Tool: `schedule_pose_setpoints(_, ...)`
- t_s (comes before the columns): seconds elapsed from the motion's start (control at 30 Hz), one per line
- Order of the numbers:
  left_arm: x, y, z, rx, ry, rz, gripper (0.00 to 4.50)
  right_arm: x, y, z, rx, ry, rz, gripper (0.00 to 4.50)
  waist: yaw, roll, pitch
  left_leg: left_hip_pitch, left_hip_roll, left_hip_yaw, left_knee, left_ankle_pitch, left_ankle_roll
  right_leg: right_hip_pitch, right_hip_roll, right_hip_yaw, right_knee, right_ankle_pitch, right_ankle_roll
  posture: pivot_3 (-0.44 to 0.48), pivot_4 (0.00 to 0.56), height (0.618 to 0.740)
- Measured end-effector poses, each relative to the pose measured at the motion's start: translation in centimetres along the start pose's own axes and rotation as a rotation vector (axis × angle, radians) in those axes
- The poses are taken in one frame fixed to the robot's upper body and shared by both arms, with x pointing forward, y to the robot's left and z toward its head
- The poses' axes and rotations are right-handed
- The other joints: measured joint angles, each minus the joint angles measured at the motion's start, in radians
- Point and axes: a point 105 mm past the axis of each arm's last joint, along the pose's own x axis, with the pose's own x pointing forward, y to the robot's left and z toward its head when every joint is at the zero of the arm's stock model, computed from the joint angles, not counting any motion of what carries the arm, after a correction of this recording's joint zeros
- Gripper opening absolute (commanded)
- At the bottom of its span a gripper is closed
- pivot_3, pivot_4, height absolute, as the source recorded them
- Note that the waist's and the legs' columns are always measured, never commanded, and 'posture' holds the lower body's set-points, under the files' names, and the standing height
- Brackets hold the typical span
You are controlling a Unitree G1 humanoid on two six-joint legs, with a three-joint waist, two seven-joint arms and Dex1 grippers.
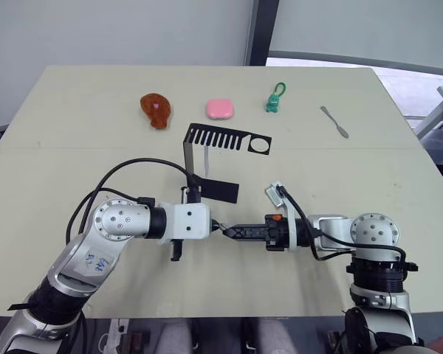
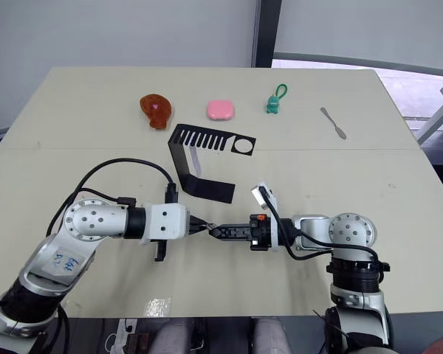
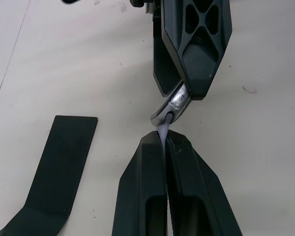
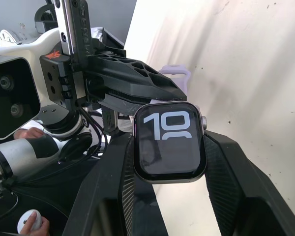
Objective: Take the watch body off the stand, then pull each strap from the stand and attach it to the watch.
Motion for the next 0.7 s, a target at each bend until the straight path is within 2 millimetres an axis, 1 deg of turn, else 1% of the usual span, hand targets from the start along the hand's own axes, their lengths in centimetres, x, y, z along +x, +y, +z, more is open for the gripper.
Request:
schedule_pose_setpoints(0.23,-0.1,-0.2,0.0,0.0,0.002,-0.002,0.0,0.1,0.0,-0.1,0.003,0.006,0.002,1.51,0.0,0.0,0.0,0.0,0.0,0.0,0.0,0.0,0.0,0.0,0.0,0.0,0.0,0.0,0.0,0.0,0.15,0.74)
schedule_pose_setpoints(0.33,-0.2,-0.4,0.2,-0.02,-0.018,-0.01,0.98,0.2,0.1,-0.2,0.004,0.013,0.007,1.51,0.0,0.0,0.0,0.0,0.0,0.0,0.0,0.0,0.0,0.0,0.0,0.0,0.0,0.0,0.0,0.0,0.15,0.74)
schedule_pose_setpoints(0.4,-0.5,-0.3,0.1,-0.034,-0.021,-0.002,1.85,0.5,0.2,-0.3,0.005,0.023,0.016,1.51,-0.001,0.0,0.0,0.0,0.0,0.0,0.0,0.0,0.0,0.0,0.0,0.0,0.0,0.0,0.0,0.0,0.15,0.74)
schedule_pose_setpoints(0.43,-0.8,-0.2,0.0,-0.041,-0.017,0.006,2.43,0.6,0.3,-0.4,0.005,0.027,0.021,1.51,-0.002,0.0,0.0,0.0,0.0,0.0,0.0,0.0,0.0,0.0,0.0,0.0,0.001,0.0,0.0,0.0,0.15,0.74)
schedule_pose_setpoints(0.47,-1.0,-0.3,-0.1,-0.048,-0.018,0.008,2.78,0.7,0.3,-0.5,0.005,0.033,0.023,1.51,-0.003,0.0,0.0,0.0,0.001,0.0,0.0,0.0,0.0,0.0,0.0,0.0,0.001,0.0,0.0,0.0,0.15,0.74)
schedule_pose_setpoints(0.53,-1.7,-1.3,-0.2,-0.054,-0.023,-0.028,3.7,1.0,0.5,-0.5,0.001,0.044,0.033,1.51,-0.006,0.0,0.0,0.0,0.001,0.0,0.0,0.0,0.0,0.0,0.0,0.0,0.0,0.0,0.0,0.0,0.15,0.74)
schedule_pose_setpoints(0.57,-2.2,-1.5,-0.4,-0.056,-0.019,-0.034,4.26,1.1,0.5,-0.5,-0.001,0.047,0.034,1.51,-0.004,0.0,0.0,0.0,0.001,0.0,0.0,0.0,0.0,0.0,0.0,0.0,0.0,0.0,0.0,0.0,0.15,0.74)
schedule_pose_setpoints(0.6,-3.0,-1.8,-1.1,-0.068,0.003,-0.038,4.5,1.1,0.6,-0.5,-0.004,0.051,0.035,1.51,-0.005,0.0,0.0,0.0,0.001,0.0,0.0,0.0,-0.001,0.0,0.0,0.0,0.0,0.0,0.0,0.0,0.15,0.74)
schedule_pose_setpoints(0.63,-4.0,-1.9,-1.8,-0.082,0.033,-0.035,4.5,1.0,0.6,-0.5,-0.006,0.05,0.032,1.51,-0.004,0.0,0.0,0.0,0.001,0.0,0.0,0.0,0.0,-0.001,0.0,0.0,0.0,0.0,0.0,0.0,0.15,0.74)
schedule_pose_setpoints(0.7,-6.1,-2.0,-2.7,-0.118,0.045,-0.02,4.5,0.8,0.6,-0.4,-0.011,0.046,0.033,1.51,-0.003,0.0,0.0,0.0,0.001,0.0,0.0,0.0,0.0,0.0,0.0,0.0,-0.002,0.0,0.0,0.0,0.15,0.74)
